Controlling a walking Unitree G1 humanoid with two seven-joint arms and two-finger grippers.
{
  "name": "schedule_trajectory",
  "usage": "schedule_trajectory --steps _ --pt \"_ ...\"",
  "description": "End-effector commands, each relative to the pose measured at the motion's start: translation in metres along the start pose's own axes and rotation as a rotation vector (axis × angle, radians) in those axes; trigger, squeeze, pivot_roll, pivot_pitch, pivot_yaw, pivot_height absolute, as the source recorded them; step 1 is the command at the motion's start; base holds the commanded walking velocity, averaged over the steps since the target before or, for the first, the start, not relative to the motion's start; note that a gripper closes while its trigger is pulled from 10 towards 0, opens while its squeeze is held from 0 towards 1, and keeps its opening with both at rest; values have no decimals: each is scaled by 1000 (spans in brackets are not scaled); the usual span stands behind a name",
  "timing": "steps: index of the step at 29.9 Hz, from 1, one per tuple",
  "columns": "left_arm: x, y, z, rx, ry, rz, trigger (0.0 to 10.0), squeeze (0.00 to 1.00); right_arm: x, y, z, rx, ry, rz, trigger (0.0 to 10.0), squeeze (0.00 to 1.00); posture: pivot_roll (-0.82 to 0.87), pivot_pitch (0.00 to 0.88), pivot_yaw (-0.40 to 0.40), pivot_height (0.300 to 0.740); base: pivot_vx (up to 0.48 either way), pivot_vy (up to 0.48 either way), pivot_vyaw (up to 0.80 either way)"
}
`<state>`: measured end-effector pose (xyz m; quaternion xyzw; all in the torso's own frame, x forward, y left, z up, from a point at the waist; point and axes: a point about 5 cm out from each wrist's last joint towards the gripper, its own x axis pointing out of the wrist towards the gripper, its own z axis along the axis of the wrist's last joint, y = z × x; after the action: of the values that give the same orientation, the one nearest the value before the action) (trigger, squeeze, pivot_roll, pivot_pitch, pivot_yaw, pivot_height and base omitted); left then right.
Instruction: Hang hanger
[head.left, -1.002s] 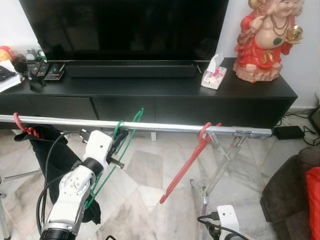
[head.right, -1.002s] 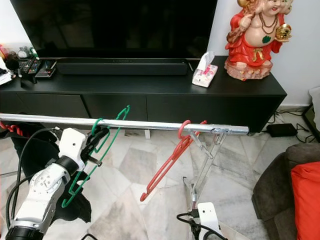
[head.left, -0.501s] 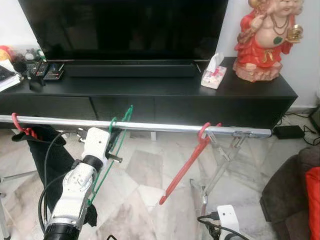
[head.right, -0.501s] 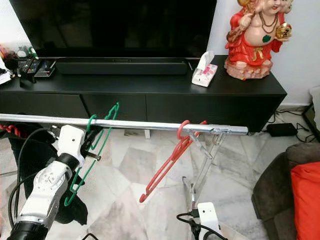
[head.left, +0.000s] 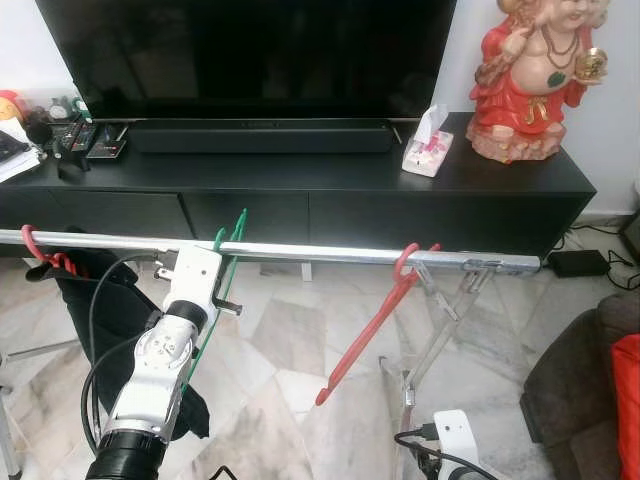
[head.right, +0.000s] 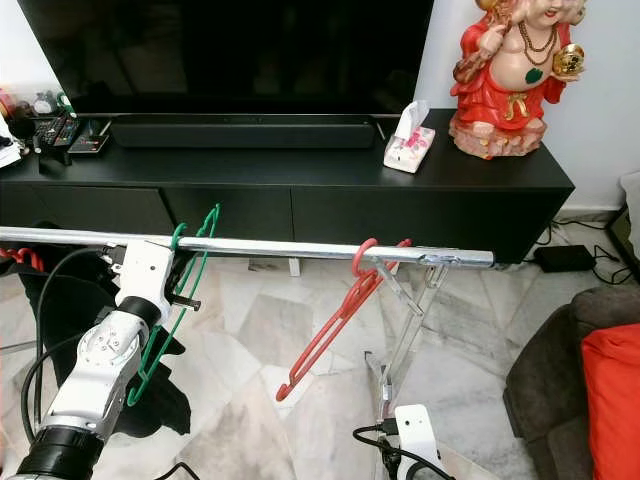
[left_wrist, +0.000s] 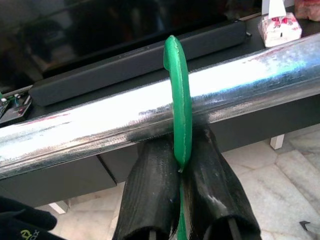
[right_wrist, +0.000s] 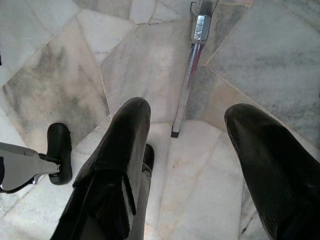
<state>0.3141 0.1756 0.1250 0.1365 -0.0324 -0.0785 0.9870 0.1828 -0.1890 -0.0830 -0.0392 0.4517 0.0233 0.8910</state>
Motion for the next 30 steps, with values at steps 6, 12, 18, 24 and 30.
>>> schedule_trajectory --steps 6,12,18,24,30 --pt "1 -6 -17 0 123 -4 10000 0 0 2 -2 10 7 4 10000 0 -54 63 10 740 0 0 0" --pt "4 -11 -19 -83 148 22 10000 0 0 2 -2 10 8 3 10000 0 -54 63 11 740 0 0 0" --pt "5 -9 -7 -142 77 -6 10000 0 0 3 -2 10 8 3 10000 0 -54 64 12 740 0 0 0" --pt "1 -2 3 -185 -8 -60 10000 0 0 3 -2 11 5 2 10000 0 -51 63 12 740 0 0 0" --pt "-6 -1 5 -166 -40 -184 10000 0 0 2 -2 12 3 2 10000 0 -51 63 10 740 0 0 0"
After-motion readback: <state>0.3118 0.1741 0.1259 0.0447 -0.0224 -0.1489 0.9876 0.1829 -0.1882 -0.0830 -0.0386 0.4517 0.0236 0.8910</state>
